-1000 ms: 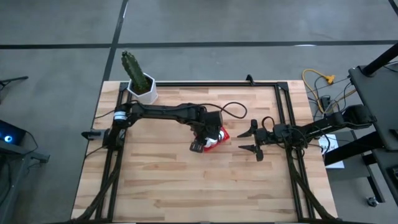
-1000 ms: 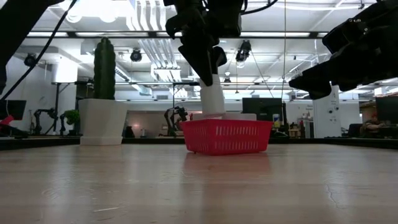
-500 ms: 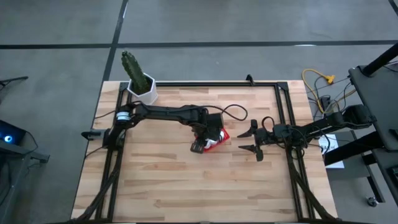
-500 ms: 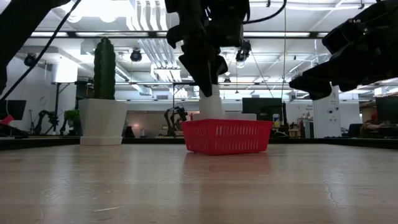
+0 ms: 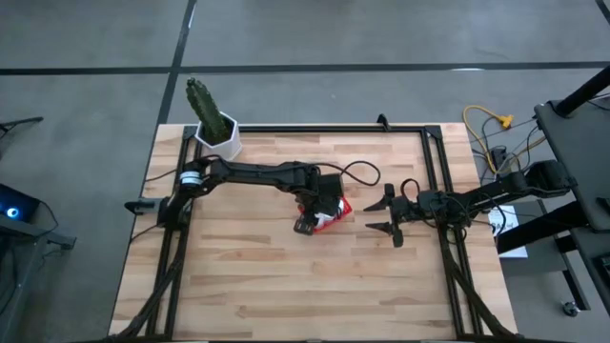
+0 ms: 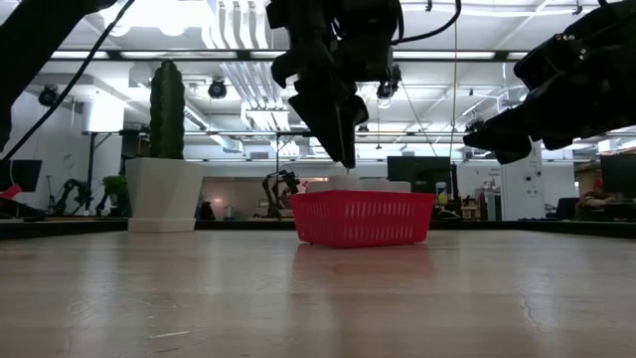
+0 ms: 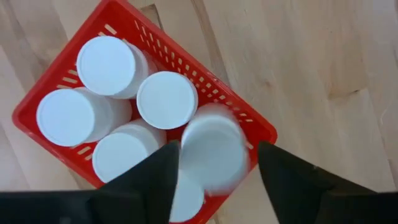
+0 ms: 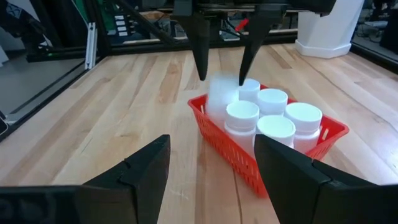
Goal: Pick and place pill bottles into a basket
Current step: Put the white pill bottle into the red bin, then return to Home Position
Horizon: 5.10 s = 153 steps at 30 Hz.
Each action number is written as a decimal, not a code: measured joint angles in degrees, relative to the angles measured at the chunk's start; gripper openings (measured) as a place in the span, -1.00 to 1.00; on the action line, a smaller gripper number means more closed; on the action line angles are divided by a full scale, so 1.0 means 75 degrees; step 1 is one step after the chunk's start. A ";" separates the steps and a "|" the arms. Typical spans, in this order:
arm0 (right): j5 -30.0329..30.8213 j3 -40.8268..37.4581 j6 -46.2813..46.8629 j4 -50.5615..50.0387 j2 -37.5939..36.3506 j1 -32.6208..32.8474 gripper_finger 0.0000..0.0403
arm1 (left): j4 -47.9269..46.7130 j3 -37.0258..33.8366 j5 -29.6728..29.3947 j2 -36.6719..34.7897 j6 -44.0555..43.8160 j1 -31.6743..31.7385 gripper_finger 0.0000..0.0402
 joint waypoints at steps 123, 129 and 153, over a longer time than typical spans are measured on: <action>0.1207 0.0000 -0.1797 -0.5536 -0.6170 -0.0369 -0.96 | 0.7468 -1.4011 -0.1723 -1.5503 -0.2178 -0.0169 -0.97; 0.1198 0.0000 -0.1605 -0.5534 -0.5722 -0.0368 -0.96 | 0.7588 -1.4046 -0.1828 -1.5585 -0.1991 -0.0169 -0.97; 0.1192 0.0000 -0.1610 -0.5535 -0.5534 -0.0367 -0.96 | 0.7675 -1.4064 -0.1845 -1.5465 -0.2001 -0.0169 -0.97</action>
